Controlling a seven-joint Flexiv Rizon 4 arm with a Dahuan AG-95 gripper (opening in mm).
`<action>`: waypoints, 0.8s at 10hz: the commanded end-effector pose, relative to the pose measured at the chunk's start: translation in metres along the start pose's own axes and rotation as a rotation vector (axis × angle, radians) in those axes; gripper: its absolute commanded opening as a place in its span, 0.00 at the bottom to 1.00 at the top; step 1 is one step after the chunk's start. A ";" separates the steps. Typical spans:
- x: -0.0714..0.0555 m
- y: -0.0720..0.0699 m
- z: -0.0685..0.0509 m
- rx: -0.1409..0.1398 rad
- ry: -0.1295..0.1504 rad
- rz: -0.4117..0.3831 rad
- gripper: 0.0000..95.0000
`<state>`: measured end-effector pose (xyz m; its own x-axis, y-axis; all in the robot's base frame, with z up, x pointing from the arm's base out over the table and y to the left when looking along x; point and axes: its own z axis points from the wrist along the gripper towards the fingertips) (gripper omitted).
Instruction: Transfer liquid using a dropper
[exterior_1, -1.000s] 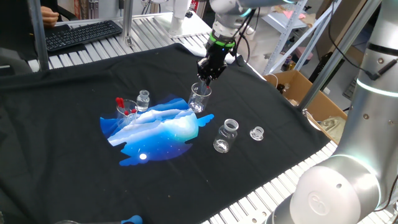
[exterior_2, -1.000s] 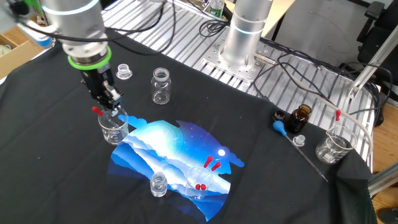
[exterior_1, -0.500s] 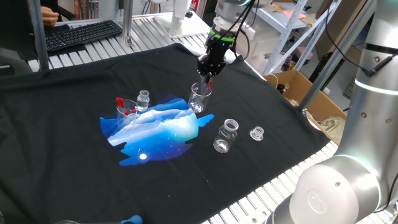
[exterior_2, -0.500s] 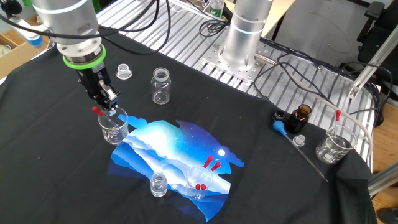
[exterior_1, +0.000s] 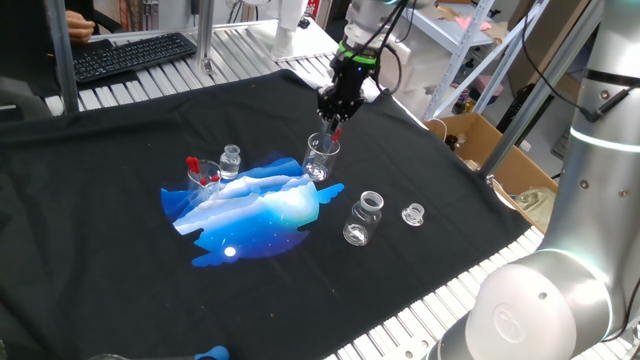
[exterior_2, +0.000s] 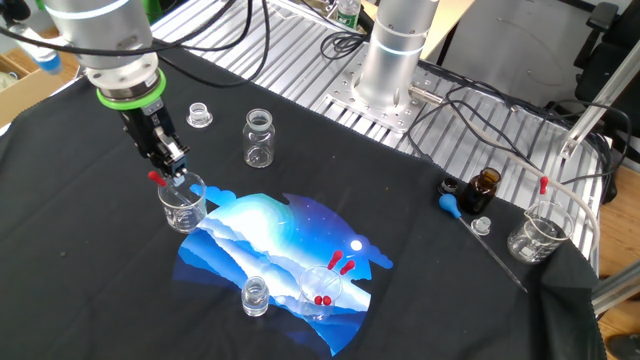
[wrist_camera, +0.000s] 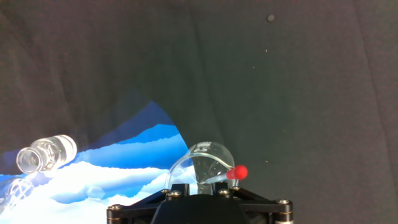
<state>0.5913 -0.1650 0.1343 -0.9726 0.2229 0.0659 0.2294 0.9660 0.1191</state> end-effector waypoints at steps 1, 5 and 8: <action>0.000 0.000 0.001 0.005 -0.002 0.001 0.20; 0.000 0.000 0.001 -0.004 0.016 -0.028 0.00; 0.000 0.000 0.001 -0.012 0.006 -0.033 0.00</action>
<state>0.5919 -0.1647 0.1344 -0.9782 0.1926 0.0776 0.2019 0.9693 0.1401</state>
